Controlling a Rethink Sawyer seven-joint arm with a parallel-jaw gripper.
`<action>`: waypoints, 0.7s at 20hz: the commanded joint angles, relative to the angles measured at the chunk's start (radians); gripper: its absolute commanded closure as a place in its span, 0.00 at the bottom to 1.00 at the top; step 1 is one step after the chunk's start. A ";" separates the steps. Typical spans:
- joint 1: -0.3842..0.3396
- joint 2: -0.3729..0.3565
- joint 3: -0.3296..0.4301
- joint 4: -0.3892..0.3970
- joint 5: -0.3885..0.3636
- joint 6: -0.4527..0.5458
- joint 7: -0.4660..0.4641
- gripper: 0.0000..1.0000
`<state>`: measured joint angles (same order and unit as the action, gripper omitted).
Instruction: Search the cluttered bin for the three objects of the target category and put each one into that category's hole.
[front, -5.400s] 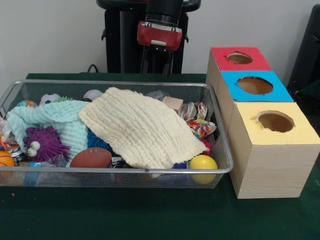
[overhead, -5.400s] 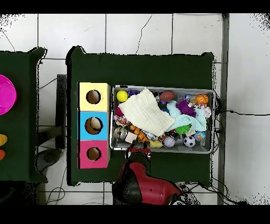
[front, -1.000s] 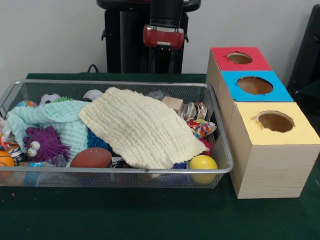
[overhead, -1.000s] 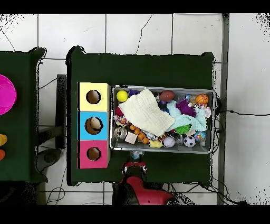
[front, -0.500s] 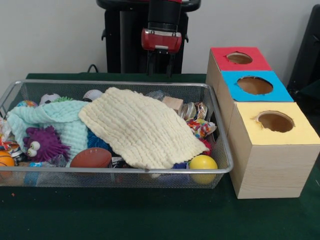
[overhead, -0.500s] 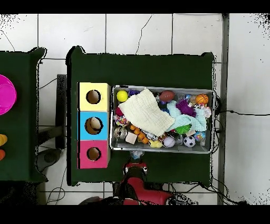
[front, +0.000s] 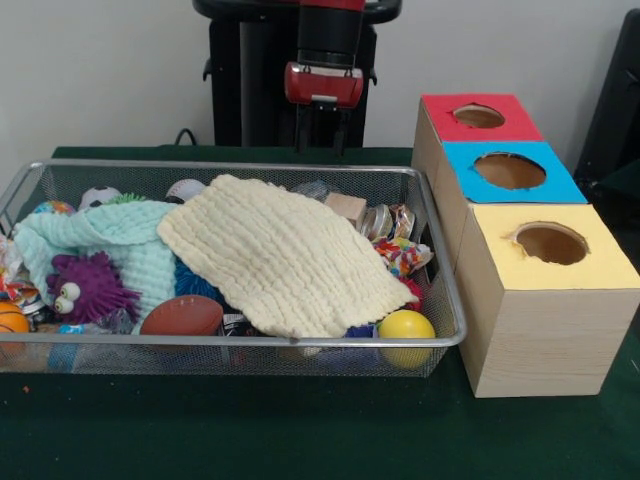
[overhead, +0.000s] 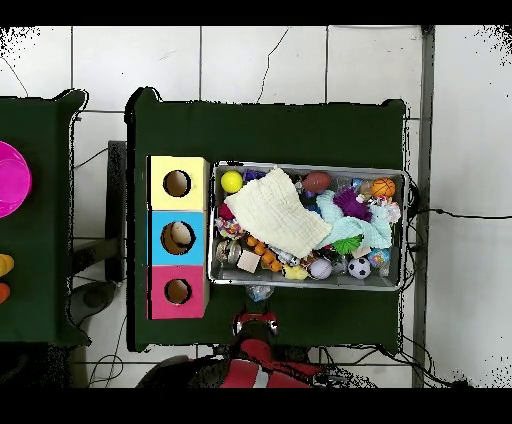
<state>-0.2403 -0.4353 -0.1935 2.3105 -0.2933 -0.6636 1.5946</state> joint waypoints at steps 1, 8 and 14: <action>0.011 0.056 0.021 -0.176 0.057 -0.133 0.180 0.00; 0.014 0.094 0.022 -0.191 0.074 -0.175 0.188 0.00; 0.010 0.119 0.025 -0.204 0.078 -0.208 0.187 0.00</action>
<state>-0.2315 -0.3699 -0.2011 2.3061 -0.2930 -0.7667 1.5946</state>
